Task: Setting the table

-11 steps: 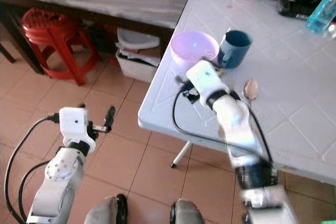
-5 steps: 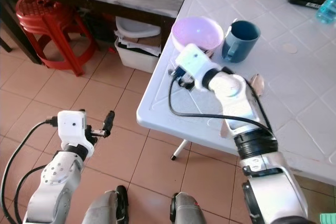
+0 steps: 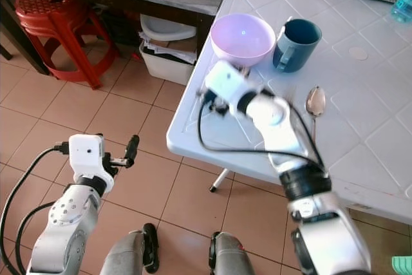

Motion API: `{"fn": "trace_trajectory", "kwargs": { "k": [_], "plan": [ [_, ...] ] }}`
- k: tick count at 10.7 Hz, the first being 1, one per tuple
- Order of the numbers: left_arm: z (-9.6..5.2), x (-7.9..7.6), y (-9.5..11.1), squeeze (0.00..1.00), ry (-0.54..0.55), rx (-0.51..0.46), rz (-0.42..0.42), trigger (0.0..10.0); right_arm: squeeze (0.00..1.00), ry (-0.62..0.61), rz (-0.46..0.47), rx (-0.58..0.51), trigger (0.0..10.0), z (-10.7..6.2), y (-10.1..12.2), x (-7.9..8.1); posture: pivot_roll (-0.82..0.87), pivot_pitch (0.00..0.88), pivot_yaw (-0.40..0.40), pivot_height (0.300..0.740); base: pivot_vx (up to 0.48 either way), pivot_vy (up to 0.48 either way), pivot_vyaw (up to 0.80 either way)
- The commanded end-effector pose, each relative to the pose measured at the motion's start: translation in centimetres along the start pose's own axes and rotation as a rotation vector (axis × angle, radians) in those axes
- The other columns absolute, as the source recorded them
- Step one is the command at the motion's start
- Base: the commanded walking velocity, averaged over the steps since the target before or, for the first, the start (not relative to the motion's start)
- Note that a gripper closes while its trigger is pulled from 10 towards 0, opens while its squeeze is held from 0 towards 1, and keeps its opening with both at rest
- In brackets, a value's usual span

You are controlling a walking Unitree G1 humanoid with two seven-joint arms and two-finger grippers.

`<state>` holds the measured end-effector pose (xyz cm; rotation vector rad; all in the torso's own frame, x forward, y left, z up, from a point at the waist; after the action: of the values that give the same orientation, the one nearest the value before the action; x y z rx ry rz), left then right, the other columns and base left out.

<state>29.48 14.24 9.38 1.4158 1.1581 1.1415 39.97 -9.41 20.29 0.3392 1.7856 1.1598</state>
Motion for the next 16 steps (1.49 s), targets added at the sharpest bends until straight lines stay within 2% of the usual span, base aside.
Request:
{"fn": "trace_trajectory", "kwargs": {
  "k": [1, 2, 4, 6, 8, 9, 10, 12, 16],
  "plan": [
    [-0.1, 0.0, -0.6, 0.00, 0.000, 0.026, -0.003, 10.0, 0.00, -0.011, -0.024, 0.002, 10.0, 0.0, 0.1, -0.5, -0.04, 0.272, 0.004, 0.740, 0.000, 0.000, 0.00],
    [-0.2, 0.1, -0.7, 0.00, 0.003, 0.033, -0.006, 10.0, 0.00, -0.036, -0.025, 0.014, 10.0, 0.1, 0.1, -1.6, -0.04, 0.275, 0.002, 0.740, 0.000, 0.000, 0.00],
    [-0.4, 0.2, -0.9, 0.00, 0.009, 0.048, -0.009, 10.0, 0.00, -0.024, -0.068, 0.054, 10.0, 0.3, -0.3, -2.5, -0.03, 0.282, 0.000, 0.740, 0.000, 0.000, 0.00],
    [-0.7, 0.2, -1.0, 0.00, 0.011, 0.064, -0.027, 10.0, 0.00, -0.035, -0.099, 0.129, 10.0, 0.1, -1.5, -4.6, -0.02, 0.291, -0.007, 0.740, 0.000, 0.000, 0.00],
    [-0.6, -0.1, -1.2, 0.00, 0.000, 0.083, -0.031, 10.0, 0.00, 0.001, -0.081, 0.228, 10.0, 0.0, -3.3, -5.4, -0.02, 0.296, -0.007, 0.740, 0.000, 0.000, 0.00],
    [-0.6, -0.3, -1.3, 0.00, -0.016, 0.097, -0.032, 10.0, 0.00, 0.047, -0.082, 0.257, 0.0, -0.1, -4.0, -5.2, -0.02, 0.297, -0.007, 0.740, 0.000, 0.000, 0.00],
    [-0.6, -0.3, -1.4, 0.00, -0.022, 0.102, -0.036, 10.0, 0.00, 0.091, -0.104, 0.270, 0.0, -0.3, -4.2, -5.2, -0.01, 0.298, -0.006, 0.740, 0.000, 0.000, 0.00],
    [-0.5, -0.2, -1.5, 0.00, -0.020, 0.110, -0.033, 10.0, 0.00, 0.110, -0.183, 0.298, 0.0, -0.6, -4.9, -5.6, -0.01, 0.296, -0.005, 0.740, 0.000, 0.000, 0.00],
    [-0.4, -0.3, -1.5, 0.00, -0.020, 0.120, -0.034, 10.0, 0.00, 0.124, -0.260, 0.334, 0.0, -1.1, -5.9, -6.0, -0.02, 0.287, -0.006, 0.740, 0.000, 0.000, 0.00]
  ]
}}
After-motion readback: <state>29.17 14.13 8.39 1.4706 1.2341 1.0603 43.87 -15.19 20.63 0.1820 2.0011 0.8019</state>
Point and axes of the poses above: a point about 5 cm out from each wrist's last joint towards the gripper, its own z axis pointing out of the wrist towards the gripper, its own y axis along the axis of the wrist's last joint, x = y × z, the point moved 5 cm from there along z, pointing out of the wrist towards the gripper, and after that the axes turned 7 degrees about z, right-handed, at the moved point
